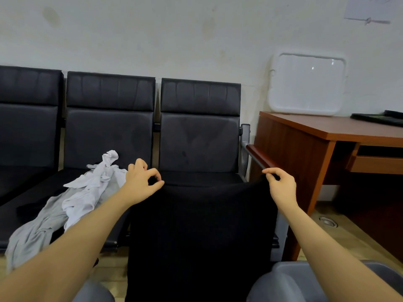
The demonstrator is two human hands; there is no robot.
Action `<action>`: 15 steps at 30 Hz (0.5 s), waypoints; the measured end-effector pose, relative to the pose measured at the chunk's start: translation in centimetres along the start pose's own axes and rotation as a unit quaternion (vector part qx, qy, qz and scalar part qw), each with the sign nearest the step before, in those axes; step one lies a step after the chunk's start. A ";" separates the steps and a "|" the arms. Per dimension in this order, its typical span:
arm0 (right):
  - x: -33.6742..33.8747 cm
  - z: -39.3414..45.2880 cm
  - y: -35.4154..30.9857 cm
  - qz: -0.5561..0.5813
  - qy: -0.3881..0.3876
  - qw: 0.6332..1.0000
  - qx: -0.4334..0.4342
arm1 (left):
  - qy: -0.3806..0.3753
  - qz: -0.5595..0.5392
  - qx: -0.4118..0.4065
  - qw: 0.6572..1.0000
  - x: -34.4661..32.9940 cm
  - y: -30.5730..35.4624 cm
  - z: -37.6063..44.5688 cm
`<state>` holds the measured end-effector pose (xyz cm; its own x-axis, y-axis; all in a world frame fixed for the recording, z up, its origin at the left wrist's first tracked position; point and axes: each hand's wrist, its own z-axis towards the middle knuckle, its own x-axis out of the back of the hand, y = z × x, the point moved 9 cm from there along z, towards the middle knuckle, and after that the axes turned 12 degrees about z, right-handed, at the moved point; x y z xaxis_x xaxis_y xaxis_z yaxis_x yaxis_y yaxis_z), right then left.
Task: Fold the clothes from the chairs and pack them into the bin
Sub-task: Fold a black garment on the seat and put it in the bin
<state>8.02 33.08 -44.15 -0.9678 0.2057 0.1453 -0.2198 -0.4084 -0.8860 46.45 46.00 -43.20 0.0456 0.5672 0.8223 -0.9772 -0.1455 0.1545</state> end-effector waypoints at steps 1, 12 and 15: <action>0.3 -0.1 0.3 -0.010 0.016 1.000 -0.005 | 0.000 0.015 -0.007 1.000 -0.4 -0.3 -0.1; -3.5 -1.2 3.3 -0.032 -0.064 0.997 -0.016 | 0.076 -0.014 0.094 0.993 -4.0 -3.0 0.2; -4.0 -1.1 4.6 -0.076 -0.110 0.990 -0.040 | 0.061 -0.045 0.122 0.990 -4.4 -3.6 0.1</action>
<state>10.99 31.38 -49.34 -0.9293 0.0572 0.3649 -0.3637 -0.3132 -0.8773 49.75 43.88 -47.32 0.0893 0.6786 0.7291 -0.8910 -0.2727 0.3629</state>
